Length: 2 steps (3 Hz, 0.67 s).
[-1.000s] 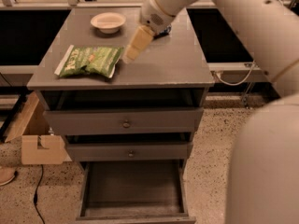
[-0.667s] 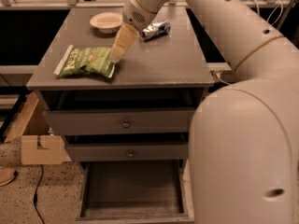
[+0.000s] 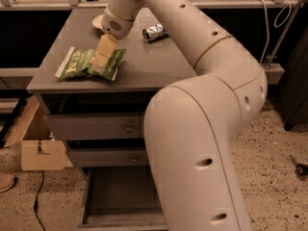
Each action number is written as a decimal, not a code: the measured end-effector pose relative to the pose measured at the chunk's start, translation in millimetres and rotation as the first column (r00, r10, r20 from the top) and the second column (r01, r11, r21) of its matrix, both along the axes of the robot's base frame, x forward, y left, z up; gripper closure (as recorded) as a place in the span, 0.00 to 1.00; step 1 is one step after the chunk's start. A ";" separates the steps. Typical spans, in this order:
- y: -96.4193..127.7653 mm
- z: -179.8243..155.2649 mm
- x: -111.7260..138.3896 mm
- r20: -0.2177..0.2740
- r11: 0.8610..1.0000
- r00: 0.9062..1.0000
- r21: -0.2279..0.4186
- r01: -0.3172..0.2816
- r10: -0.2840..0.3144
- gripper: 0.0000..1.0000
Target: Place green jalapeno chip bag into bottom drawer
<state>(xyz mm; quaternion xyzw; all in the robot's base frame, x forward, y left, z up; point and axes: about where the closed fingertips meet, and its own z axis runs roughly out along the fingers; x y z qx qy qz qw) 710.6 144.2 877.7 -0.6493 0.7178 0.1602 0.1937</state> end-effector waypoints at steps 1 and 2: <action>25.0 -20.7 3.8 -0.041 1.000 0.999 -0.012 -0.012 0.011 0.04; 35.8 -31.0 5.7 -0.062 1.000 0.998 -0.009 -0.012 0.012 0.27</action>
Offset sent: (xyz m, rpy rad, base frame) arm 0.0086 0.0423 -0.0346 -0.0114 0.0869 0.0121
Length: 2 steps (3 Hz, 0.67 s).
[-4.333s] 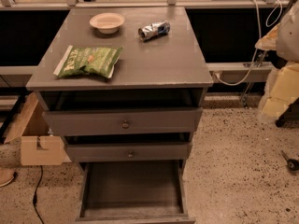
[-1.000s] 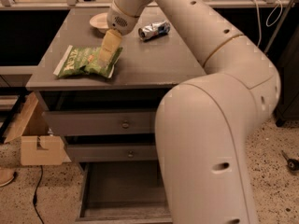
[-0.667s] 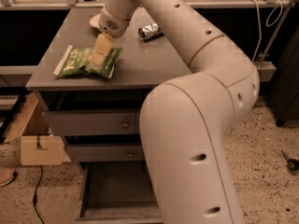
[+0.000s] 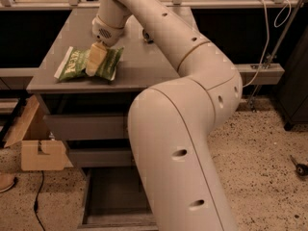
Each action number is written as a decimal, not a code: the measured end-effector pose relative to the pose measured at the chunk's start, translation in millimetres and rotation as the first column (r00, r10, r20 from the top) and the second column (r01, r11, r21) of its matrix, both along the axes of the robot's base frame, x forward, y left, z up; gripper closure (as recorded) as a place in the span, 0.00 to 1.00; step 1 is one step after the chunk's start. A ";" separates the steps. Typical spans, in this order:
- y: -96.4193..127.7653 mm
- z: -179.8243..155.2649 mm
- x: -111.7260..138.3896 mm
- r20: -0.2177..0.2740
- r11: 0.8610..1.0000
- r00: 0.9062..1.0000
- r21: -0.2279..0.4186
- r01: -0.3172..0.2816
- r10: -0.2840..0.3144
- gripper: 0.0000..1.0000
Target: Place green jalapeno chip bag into bottom drawer
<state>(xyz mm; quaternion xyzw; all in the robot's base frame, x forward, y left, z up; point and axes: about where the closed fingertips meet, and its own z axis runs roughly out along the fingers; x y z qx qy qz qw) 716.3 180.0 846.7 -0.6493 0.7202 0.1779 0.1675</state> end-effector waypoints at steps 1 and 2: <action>-10.3 6.5 2.3 0.016 0.999 0.999 0.032 0.034 -0.034 0.50; -62.1 47.6 -8.5 0.094 0.977 0.983 0.157 0.144 -0.160 0.81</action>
Offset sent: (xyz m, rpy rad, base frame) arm -0.0308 -0.1187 0.0602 0.2464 -0.1782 -0.2743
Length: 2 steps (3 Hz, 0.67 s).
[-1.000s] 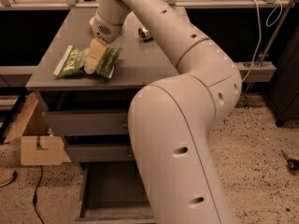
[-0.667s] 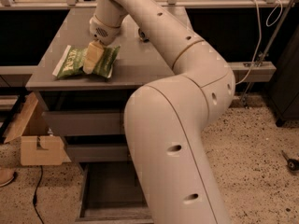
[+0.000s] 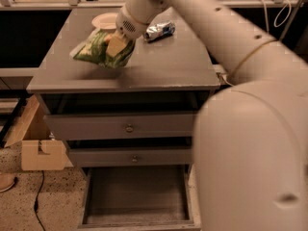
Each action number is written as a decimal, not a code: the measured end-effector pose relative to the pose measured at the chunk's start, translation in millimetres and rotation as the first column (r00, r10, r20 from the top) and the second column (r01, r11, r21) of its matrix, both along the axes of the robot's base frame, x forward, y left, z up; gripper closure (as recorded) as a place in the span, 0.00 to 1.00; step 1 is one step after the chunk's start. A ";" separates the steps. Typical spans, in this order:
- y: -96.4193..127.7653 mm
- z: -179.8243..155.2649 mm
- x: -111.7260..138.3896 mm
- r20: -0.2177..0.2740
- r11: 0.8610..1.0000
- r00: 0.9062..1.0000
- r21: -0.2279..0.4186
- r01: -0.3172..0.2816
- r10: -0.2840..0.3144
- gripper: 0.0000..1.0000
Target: Place green jalapeno chip bag into bottom drawer
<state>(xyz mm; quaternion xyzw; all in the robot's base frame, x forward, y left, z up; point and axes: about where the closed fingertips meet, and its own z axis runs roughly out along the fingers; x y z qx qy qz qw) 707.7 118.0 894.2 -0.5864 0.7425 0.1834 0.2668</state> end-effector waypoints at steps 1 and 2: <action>-46.6 38.6 -28.3 0.087 0.990 0.991 0.107 0.089 -0.099 1.00; -77.0 16.1 -28.4 0.083 0.983 0.984 0.106 0.152 -0.161 1.00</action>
Offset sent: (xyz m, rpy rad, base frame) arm -0.0253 -0.0406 0.0377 0.0938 -0.0851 -0.0817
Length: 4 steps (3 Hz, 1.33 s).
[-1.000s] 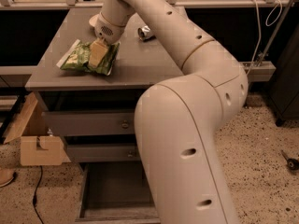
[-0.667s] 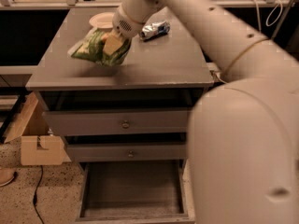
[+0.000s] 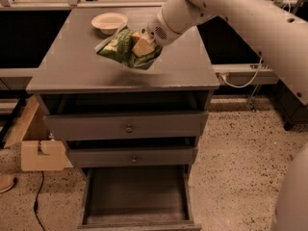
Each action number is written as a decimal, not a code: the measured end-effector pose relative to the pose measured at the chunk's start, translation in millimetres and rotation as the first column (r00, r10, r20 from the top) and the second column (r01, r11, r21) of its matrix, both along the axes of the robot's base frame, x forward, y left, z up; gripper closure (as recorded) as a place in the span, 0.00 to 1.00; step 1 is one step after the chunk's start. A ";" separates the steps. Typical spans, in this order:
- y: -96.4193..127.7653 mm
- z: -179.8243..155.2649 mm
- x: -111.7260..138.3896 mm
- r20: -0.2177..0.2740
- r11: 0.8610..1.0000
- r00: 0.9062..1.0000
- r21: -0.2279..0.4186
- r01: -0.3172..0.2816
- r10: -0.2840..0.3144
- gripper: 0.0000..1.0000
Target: Place green jalapeno chip bag into bottom drawer
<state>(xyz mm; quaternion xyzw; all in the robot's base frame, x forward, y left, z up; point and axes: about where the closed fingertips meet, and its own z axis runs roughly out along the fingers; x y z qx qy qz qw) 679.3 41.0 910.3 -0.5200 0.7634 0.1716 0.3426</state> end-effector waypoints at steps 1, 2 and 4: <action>0.1 -0.2 0.0 0.000 1.000 1.000 0.000 0.000 0.000 1.00; 1.6 -1.0 -5.6 -0.009 0.999 0.999 0.014 -0.037 0.037 1.00; -15.3 1.4 -91.1 -0.001 0.986 0.997 0.147 -0.081 0.082 1.00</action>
Offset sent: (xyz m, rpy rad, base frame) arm -0.0135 -0.0013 0.0013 0.0371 0.0185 0.0856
